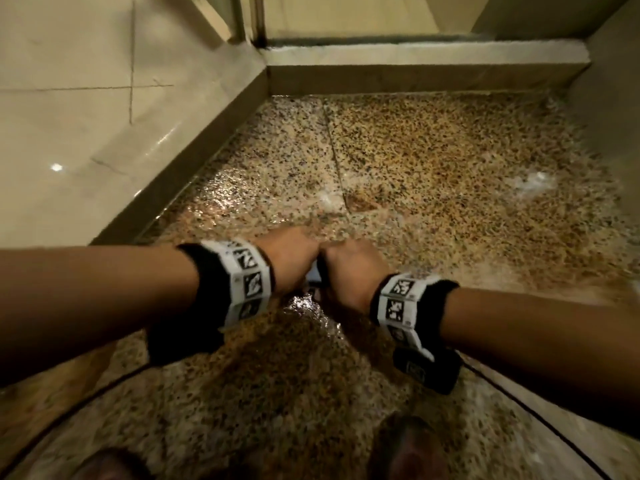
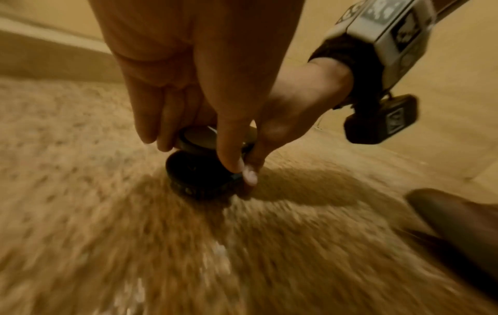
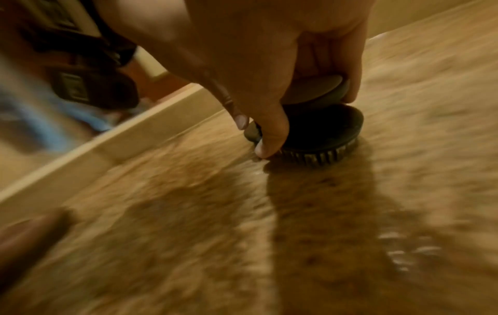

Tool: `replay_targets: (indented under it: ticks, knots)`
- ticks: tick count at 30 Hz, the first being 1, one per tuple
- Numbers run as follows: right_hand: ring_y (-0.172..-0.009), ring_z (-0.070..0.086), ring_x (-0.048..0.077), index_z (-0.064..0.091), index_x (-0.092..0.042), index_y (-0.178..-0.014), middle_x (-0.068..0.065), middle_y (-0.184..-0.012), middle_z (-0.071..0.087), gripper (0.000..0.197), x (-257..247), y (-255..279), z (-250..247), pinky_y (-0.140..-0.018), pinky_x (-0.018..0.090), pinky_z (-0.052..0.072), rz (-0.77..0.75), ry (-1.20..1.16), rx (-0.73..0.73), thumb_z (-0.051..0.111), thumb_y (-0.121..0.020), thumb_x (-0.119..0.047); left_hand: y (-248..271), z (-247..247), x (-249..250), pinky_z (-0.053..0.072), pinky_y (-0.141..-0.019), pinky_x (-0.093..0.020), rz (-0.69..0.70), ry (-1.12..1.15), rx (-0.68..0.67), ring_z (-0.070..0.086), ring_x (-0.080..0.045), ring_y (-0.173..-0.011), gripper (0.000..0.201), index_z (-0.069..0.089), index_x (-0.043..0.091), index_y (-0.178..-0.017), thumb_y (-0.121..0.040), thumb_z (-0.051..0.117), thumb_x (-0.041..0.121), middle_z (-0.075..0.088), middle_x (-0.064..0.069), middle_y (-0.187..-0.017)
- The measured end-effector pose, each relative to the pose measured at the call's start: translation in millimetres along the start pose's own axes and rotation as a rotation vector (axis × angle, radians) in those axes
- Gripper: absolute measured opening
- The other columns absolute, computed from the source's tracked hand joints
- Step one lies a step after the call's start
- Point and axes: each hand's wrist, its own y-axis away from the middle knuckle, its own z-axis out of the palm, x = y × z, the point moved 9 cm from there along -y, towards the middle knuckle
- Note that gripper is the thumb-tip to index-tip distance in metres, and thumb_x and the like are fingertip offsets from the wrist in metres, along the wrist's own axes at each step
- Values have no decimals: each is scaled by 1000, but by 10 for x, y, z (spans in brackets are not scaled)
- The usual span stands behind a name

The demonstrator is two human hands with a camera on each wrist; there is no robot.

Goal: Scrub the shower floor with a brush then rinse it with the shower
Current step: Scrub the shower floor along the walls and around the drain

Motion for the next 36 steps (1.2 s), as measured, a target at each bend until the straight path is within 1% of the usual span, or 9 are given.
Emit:
replay_targets:
  ticks: [3, 10, 13, 16, 23, 26, 28, 31, 36]
  knots:
    - [-93, 65, 30, 60, -18, -97, 9, -102, 68, 28, -191, -150, -61, -78, 34, 51, -71, 74, -8, 67, -80, -38, 124, 90, -206, 47, -70, -27, -50, 29, -17, 65, -24, -86, 19, 64, 14, -97, -86, 65, 29, 69, -7, -92]
    - [-103, 61, 31, 62, -13, -104, 11, -108, 64, 27, -183, -671, -476, -81, 35, 48, 30, 45, 104, 61, -89, -35, -149, -416, -676, 51, -75, -34, -153, -7, 141, 64, -31, -83, 18, 67, 8, -93, -83, 68, 23, 65, -11, -82]
    - [-95, 63, 28, 58, -16, -102, 8, -105, 66, 27, -484, -467, -216, -72, 30, 43, -110, 59, 34, 59, -89, -39, 124, -98, -647, 48, -69, -27, -106, 61, 42, 57, -21, -70, 17, 67, 11, -91, -87, 63, 27, 60, -4, -73]
    - [-101, 62, 28, 55, -16, -116, 6, -114, 64, 32, -683, -369, -27, -77, 32, 45, -193, 76, -37, 53, -93, -37, 360, 226, -675, 39, -68, -24, -83, 42, -75, 58, -21, -78, 19, 64, 15, -98, -91, 56, 31, 66, -8, -94]
    - [-104, 61, 31, 62, -12, -106, 11, -110, 65, 31, -652, -1158, -589, -84, 35, 47, -32, 28, 161, 62, -87, -37, -3, -530, -1315, 47, -72, -35, -227, -29, 179, 64, -33, -87, 23, 66, 5, -90, -86, 63, 27, 68, -15, -91]
    - [-100, 60, 29, 59, -14, -109, 9, -109, 64, 36, -729, -893, -389, -79, 31, 43, -109, 39, 95, 64, -85, -41, 139, -257, -1177, 43, -69, -30, -174, 4, 90, 55, -24, -72, 19, 65, 9, -86, -86, 65, 28, 64, -9, -82]
    - [-98, 61, 27, 56, -15, -115, 6, -111, 64, 43, -772, -696, -223, -76, 30, 43, -170, 75, 64, 63, -86, -45, 279, 8, -1076, 44, -72, -29, -134, -7, 8, 61, -25, -81, 17, 65, 13, -94, -89, 60, 28, 67, -10, -93]
    - [-99, 61, 26, 56, -16, -113, 5, -111, 64, 39, -821, -946, -396, -78, 30, 45, -160, 74, 105, 64, -86, -42, 262, -157, -1234, 44, -74, -31, -173, -16, 66, 64, -30, -95, 22, 65, 11, -102, -91, 58, 29, 67, -14, -102]
    - [-99, 60, 28, 61, -14, -105, 8, -109, 64, 31, -854, -1251, -521, -82, 33, 47, -134, 51, 151, 67, -85, -37, 177, -434, -1401, 47, -72, -33, -217, -17, 163, 66, -31, -88, 19, 67, 7, -88, -87, 64, 26, 69, -16, -94]
